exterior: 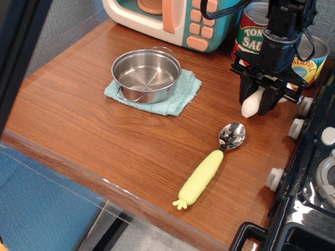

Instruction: Move the mushroom to the right of the pot

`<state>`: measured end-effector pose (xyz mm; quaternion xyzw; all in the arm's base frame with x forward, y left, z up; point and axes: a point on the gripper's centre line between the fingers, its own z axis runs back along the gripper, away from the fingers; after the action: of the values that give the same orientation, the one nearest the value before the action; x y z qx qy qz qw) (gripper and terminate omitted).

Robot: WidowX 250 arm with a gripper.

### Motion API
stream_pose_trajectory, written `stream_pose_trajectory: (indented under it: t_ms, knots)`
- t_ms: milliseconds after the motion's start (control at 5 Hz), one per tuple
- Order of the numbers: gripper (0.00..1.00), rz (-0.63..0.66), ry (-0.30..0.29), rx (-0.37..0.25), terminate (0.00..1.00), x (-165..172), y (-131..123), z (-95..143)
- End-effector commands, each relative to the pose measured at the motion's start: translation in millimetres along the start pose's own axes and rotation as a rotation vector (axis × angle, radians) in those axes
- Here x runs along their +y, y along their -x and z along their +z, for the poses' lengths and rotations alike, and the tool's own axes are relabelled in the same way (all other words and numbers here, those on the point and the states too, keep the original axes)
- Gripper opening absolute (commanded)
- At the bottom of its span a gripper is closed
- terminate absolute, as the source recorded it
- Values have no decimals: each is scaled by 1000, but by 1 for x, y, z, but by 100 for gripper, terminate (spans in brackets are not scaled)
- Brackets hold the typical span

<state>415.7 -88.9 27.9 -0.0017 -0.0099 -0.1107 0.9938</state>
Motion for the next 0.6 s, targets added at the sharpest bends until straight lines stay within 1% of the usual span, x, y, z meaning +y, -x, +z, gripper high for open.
stream_pose_trajectory:
  t_ms: [0,200,400]
  knots:
    - [100,-4,-36,-119,0,3,17,61]
    - [100,19,-69,-165,0,3,30,85]
    - [100,38,-52,-164,0,4,37,91]
